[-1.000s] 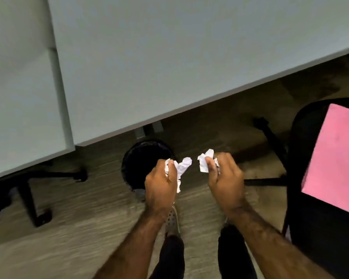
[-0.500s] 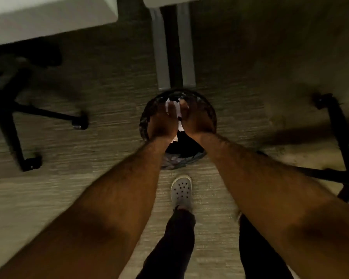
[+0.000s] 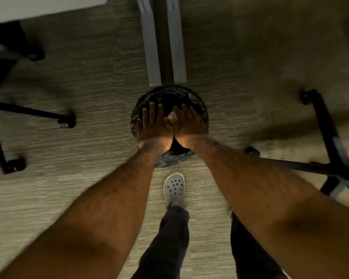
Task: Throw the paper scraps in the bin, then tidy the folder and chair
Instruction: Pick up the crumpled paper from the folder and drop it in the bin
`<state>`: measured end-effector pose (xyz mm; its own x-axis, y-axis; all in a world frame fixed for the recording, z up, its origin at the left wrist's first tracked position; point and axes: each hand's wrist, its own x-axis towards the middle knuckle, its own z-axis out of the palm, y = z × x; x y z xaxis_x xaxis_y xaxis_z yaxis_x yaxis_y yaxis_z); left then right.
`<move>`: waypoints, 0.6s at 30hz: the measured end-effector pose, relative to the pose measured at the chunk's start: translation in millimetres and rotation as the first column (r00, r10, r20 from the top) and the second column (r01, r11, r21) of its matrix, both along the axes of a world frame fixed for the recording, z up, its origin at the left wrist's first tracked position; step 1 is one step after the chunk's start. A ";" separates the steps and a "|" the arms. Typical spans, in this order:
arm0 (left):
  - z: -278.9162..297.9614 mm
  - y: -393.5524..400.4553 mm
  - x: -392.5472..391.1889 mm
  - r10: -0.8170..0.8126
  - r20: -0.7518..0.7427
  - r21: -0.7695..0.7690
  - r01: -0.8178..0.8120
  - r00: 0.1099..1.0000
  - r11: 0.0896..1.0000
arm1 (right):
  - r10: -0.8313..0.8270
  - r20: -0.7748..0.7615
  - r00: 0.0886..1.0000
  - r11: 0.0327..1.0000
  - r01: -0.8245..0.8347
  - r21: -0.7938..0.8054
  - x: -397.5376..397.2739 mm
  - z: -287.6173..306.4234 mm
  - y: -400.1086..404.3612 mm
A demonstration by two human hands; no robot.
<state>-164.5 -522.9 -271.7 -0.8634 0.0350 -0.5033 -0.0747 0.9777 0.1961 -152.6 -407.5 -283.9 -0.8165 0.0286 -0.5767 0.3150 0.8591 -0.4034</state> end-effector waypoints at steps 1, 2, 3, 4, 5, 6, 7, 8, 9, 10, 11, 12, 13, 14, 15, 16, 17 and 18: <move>4.0 0.7 0.2 -0.006 0.001 0.006 0.006 1.000 1.000 | -0.001 -0.009 1.000 1.000 0.001 0.000 1.0 5.1 2.0; 7.7 1.0 0.7 -0.014 0.002 0.010 0.014 1.000 1.000 | 0.000 -0.012 1.000 1.000 0.000 -0.002 3.0 11.4 4.5; 12.4 1.5 1.9 -0.023 0.002 0.013 0.023 1.000 1.000 | 0.010 -0.015 1.000 1.000 -0.010 0.001 5.7 18.1 7.0; 18.0 2.4 3.5 -0.033 -0.006 0.018 0.033 0.999 0.999 | 0.025 -0.037 0.999 1.000 -0.024 0.009 9.2 25.5 9.9; 25.3 4.1 5.8 -0.044 -0.029 0.027 0.045 0.999 0.999 | 0.029 -0.072 0.997 0.999 -0.028 0.019 13.2 33.4 13.0; 34.3 6.7 9.3 -0.055 -0.062 0.041 0.058 0.997 0.997 | 0.010 -0.106 0.994 1.000 -0.008 0.021 18.7 43.0 16.7; 46.0 10.8 13.8 -0.061 -0.093 0.061 0.067 0.994 0.996 | -0.033 -0.126 0.991 0.999 0.035 0.008 24.5 54.4 21.0; 59.0 14.7 19.1 -0.058 -0.114 0.085 0.068 0.992 0.994 | -0.083 -0.139 0.987 0.997 0.082 -0.014 31.5 67.0 25.0; 72.4 19.1 25.8 -0.057 -0.126 0.110 0.071 0.990 0.991 | -0.117 -0.156 0.981 0.993 0.113 -0.034 40.1 80.3 28.5; 85.6 24.3 32.2 -0.065 -0.135 0.127 0.082 0.989 0.989 | -0.132 -0.173 0.976 0.991 0.127 -0.041 49.3 93.8 32.2; 100.1 31.3 38.2 -0.083 -0.133 0.133 0.101 0.988 0.986 | -0.145 -0.182 0.973 0.989 0.139 -0.045 57.8 107.7 37.1; 114.7 38.9 44.8 -0.110 -0.124 0.135 0.127 0.986 0.983 | -0.165 -0.190 0.968 0.986 0.158 -0.051 65.3 121.4 42.7; 129.0 46.0 52.1 -0.140 -0.118 0.149 0.157 0.983 0.976 | -0.188 -0.199 0.962 0.982 0.179 -0.059 72.0 134.8 48.8; 142.7 53.2 60.2 -0.168 -0.125 0.177 0.189 0.978 0.966 | -0.211 -0.212 0.954 0.977 0.200 -0.072 79.9 147.2 56.0; 159.8 65.2 65.4 -0.200 -0.147 0.202 0.227 0.969 0.953 | -0.243 -0.233 0.942 0.970 0.229 -0.085 86.2 163.6 67.6; 172.1 74.7 69.9 -0.221 -0.161 0.215 0.253 0.962 0.943 | -0.272 -0.251 0.929 0.962 0.254 -0.101 91.2 176.5 76.3; 179.9 81.2 75.1 -0.231 -0.168 0.219 0.265 0.958 0.939 | -0.296 -0.266 0.917 0.954 0.274 -0.119 95.0 185.1 81.3; 191.1 91.8 78.4 -0.245 -0.181 0.224 0.283 0.952 0.933 | -0.325 -0.288 0.901 0.945 0.299 -0.131 99.4 197.9 90.5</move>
<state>-86.1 -431.1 -80.6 -0.8697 0.3774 -0.3181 0.2274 0.8783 0.4205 -53.2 -317.0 -86.0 -0.9085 0.2744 -0.3152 0.4137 0.6967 -0.5861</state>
